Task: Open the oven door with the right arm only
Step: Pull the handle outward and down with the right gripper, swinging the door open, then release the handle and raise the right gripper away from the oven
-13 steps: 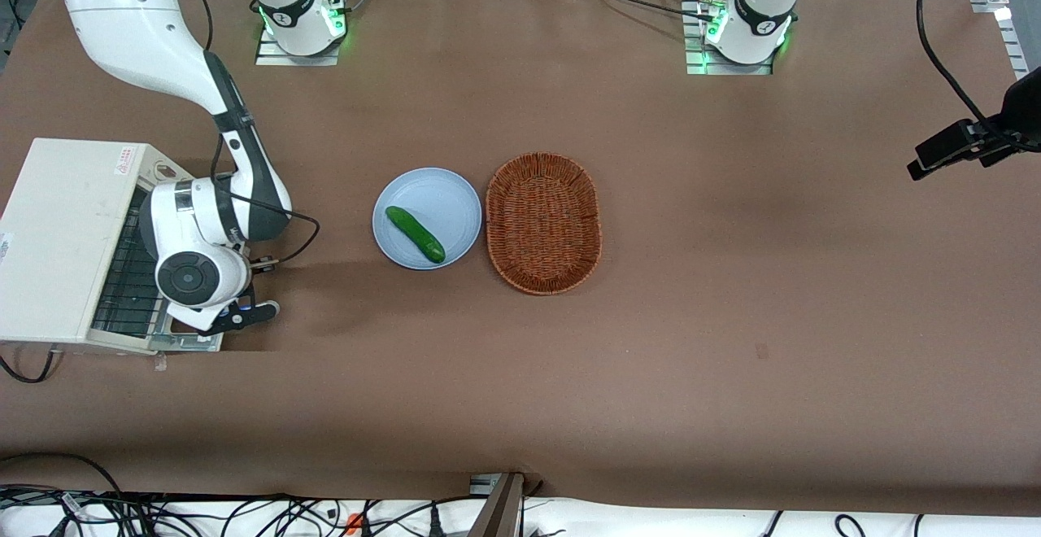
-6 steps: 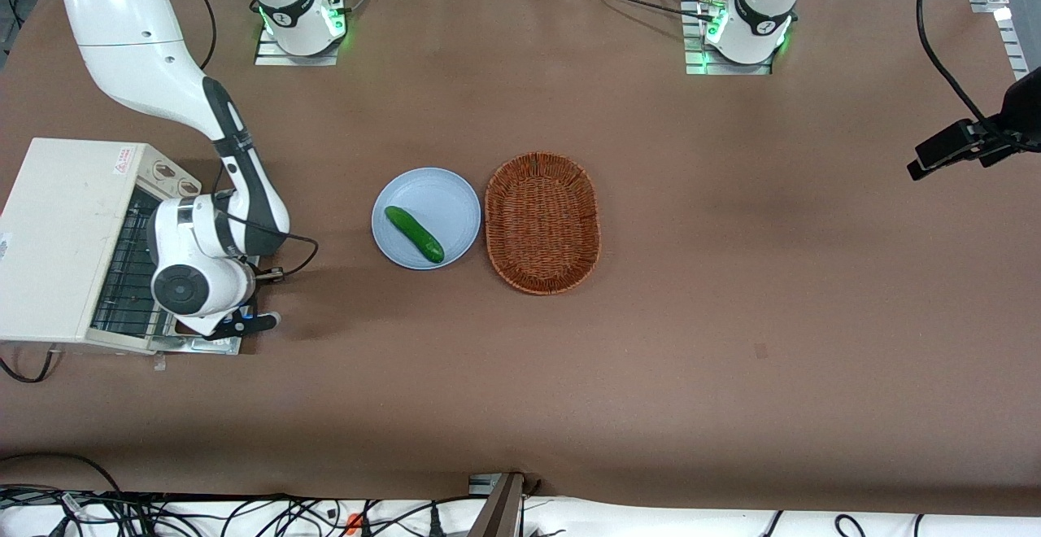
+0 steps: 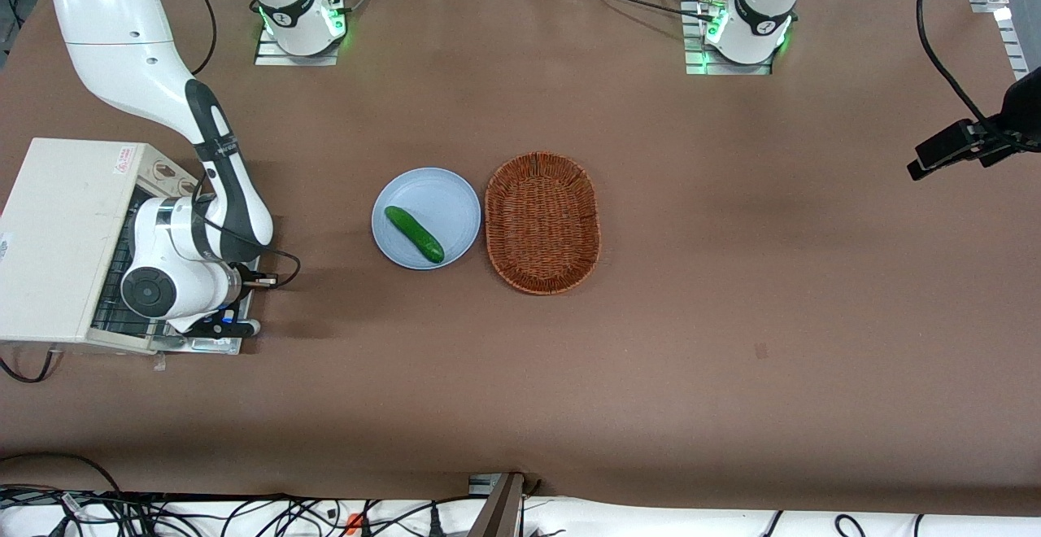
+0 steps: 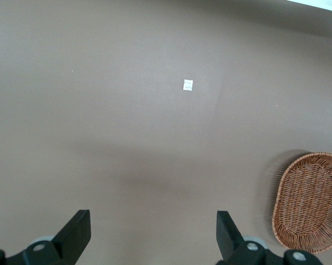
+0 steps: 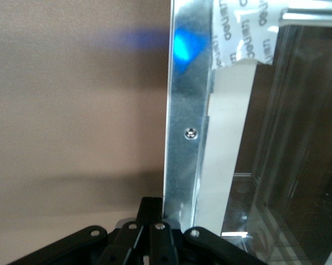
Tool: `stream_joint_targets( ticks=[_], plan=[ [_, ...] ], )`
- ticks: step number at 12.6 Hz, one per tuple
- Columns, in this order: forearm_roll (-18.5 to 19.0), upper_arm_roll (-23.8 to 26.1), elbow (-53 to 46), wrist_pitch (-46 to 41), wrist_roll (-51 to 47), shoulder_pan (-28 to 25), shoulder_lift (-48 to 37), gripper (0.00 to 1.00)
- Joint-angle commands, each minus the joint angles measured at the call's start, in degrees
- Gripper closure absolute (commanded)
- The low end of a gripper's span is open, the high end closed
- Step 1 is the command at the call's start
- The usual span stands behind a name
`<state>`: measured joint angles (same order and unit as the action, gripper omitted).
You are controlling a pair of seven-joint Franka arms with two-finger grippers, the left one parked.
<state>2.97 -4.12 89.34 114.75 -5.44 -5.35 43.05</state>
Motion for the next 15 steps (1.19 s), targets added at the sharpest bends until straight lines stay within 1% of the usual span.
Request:
stream_joint_targets(
  ticks=[1,2,3,4,7,8,9,10,12,13,15],
  plan=[
    [0.46,-1.5,0.93,-3.91,-5.08,-1.85,-0.78,1.0],
    [-0.06,-1.5,0.75,-4.96,-6.24,-2.47,-0.86,1.0],
    [-1.72,-1.5,0.06,-6.02,-6.77,-3.0,-0.87,1.0],
    [-2.35,-1.5,-0.73,-7.16,-6.95,-3.35,-0.87,1.0],
    [-2.36,-1.59,-4.68,-11.81,-6.52,-3.62,-1.21,1.0],
    [-2.27,-1.59,-5.04,-12.18,-6.34,-3.62,-2.35,0.87],
    [-2.35,-1.59,-5.05,-12.27,-5.38,-3.62,-3.75,0.68],
    [-2.36,-1.59,-4.96,-12.27,-3.63,-3.53,-5.42,0.4],
    [-2.36,-1.77,-4.87,-12.27,0.15,-3.44,-8.15,0.09],
    [-2.36,-1.94,-4.87,-12.27,2.25,-3.35,-9.46,0.0],
    [-2.44,-2.12,-4.96,-15.06,5.95,-3.18,-12.8,0.0]
  ],
)
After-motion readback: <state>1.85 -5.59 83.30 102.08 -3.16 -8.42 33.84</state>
